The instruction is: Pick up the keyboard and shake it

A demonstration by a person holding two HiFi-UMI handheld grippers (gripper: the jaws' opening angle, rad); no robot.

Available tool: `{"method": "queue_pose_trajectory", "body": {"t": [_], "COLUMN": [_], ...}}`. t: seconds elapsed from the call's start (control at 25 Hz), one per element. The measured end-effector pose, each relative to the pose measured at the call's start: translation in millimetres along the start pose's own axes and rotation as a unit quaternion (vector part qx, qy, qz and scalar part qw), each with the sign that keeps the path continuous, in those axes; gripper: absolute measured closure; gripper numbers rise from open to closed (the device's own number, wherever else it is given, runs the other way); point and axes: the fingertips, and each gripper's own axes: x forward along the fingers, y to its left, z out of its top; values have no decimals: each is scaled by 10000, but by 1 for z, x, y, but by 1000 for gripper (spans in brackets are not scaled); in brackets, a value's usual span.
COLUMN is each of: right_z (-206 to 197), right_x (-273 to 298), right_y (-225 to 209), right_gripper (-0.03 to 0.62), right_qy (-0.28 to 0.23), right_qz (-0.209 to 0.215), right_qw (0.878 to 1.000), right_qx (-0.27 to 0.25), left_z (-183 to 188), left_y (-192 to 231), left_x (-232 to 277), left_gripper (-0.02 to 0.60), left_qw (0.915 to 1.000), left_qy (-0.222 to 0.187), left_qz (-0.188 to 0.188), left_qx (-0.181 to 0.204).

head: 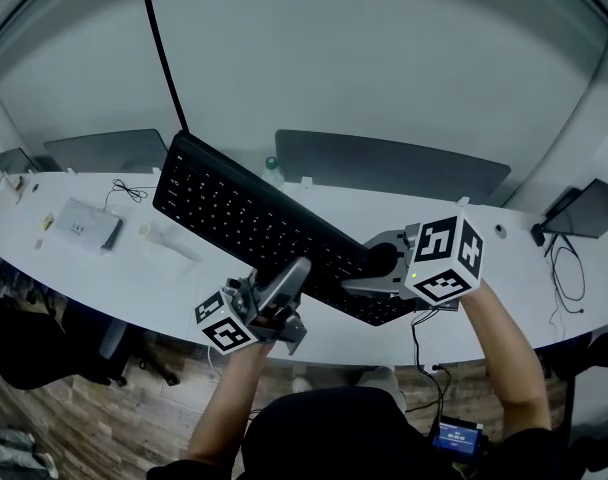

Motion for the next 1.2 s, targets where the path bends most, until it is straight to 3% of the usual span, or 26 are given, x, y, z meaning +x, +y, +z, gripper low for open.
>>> {"method": "queue_pose_trajectory", "body": {"t": [0.6, 0.84, 1.04, 1.2], "right_z": [4, 22, 19, 11], "right_x": [-8, -24, -34, -39], "right_y": [-2, -14, -27, -37], "right_gripper": [516, 516, 516, 516], "right_qy": [64, 2, 172, 428], "right_qz": [-375, -880, -1429, -1825], "right_qw": [9987, 9949, 9879, 9803], "right_qx": [-328, -487, -586, -624], "left_z": [-6, -7, -4, 2], "left_y": [7, 18, 20, 20], "left_x": [-17, -32, -40, -44], "left_gripper": [353, 353, 353, 353], "left_qw": [9968, 9912, 9731, 9424], "left_qy": [411, 726, 1120, 1517], "left_qz": [172, 501, 921, 1288], "left_qx": [668, 986, 1791, 2690]}}
